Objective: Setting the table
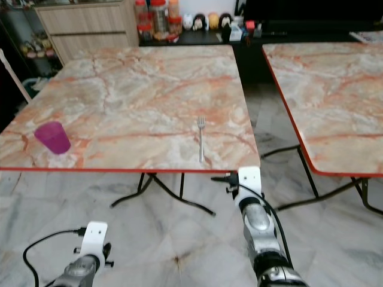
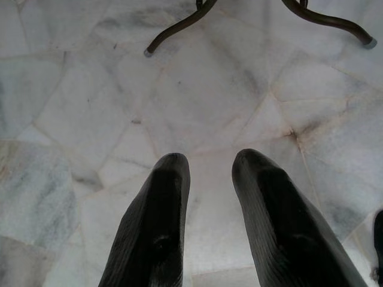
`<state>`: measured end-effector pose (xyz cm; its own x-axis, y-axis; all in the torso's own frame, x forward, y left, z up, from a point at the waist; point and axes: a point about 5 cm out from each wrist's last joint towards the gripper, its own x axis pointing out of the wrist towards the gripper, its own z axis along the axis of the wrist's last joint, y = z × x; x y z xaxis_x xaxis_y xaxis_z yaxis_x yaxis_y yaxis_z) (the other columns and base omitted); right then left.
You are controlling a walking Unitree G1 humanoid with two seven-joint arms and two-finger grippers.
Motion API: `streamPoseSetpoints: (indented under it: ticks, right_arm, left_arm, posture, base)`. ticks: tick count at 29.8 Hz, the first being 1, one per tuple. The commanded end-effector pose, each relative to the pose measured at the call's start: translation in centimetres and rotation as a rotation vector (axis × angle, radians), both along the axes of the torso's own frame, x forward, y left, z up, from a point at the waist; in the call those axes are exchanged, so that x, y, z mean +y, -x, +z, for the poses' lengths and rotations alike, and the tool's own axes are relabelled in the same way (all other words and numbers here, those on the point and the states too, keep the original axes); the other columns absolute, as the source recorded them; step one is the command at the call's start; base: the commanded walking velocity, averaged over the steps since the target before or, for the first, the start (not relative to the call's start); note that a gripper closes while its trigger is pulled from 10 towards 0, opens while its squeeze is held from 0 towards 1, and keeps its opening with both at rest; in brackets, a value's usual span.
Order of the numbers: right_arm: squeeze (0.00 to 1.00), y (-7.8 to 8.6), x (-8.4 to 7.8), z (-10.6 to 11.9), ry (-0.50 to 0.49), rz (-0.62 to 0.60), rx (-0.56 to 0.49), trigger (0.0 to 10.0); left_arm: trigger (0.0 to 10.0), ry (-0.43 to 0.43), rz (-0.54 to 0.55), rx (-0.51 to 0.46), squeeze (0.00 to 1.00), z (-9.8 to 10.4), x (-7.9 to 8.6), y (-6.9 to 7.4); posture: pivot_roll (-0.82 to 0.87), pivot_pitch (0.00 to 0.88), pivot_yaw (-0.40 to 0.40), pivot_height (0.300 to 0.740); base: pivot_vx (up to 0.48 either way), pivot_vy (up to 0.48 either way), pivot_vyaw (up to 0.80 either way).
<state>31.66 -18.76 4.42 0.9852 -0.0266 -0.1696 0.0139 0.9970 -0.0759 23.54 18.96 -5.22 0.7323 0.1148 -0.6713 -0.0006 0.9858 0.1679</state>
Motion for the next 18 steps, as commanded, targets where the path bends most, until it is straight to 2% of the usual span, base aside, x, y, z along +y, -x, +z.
streamPoseSetpoints:
  ticks: [1,7,18]
  right_arm:
    - [0.0,-1.9,-0.3,3.4,-0.004,-0.026,-0.144,10.0]
    - [0.0,-2.6,-0.2,4.5,0.007,-0.014,-0.172,10.0]
    - [0.0,-3.2,-0.9,5.3,0.005,-0.06,-0.187,10.0]
  left_arm:
    - [10.0,-0.004,0.006,-0.005,0.0,0.0,0.2,0.0]
    - [10.0,-0.002,0.007,-0.007,0.0,0.1,0.2,0.0]
    - [10.0,0.002,0.01,-0.003,0.0,0.1,0.2,-0.1]
  posture:
    - [-0.07,0.053,0.053,0.74]
    - [-0.06,0.057,0.05,0.74]
    - [-0.06,0.032,0.048,0.74]
  base:
    - [0.0,0.0,0.0]
    - [0.0,0.0,0.0]
    - [0.0,0.028,0.0]
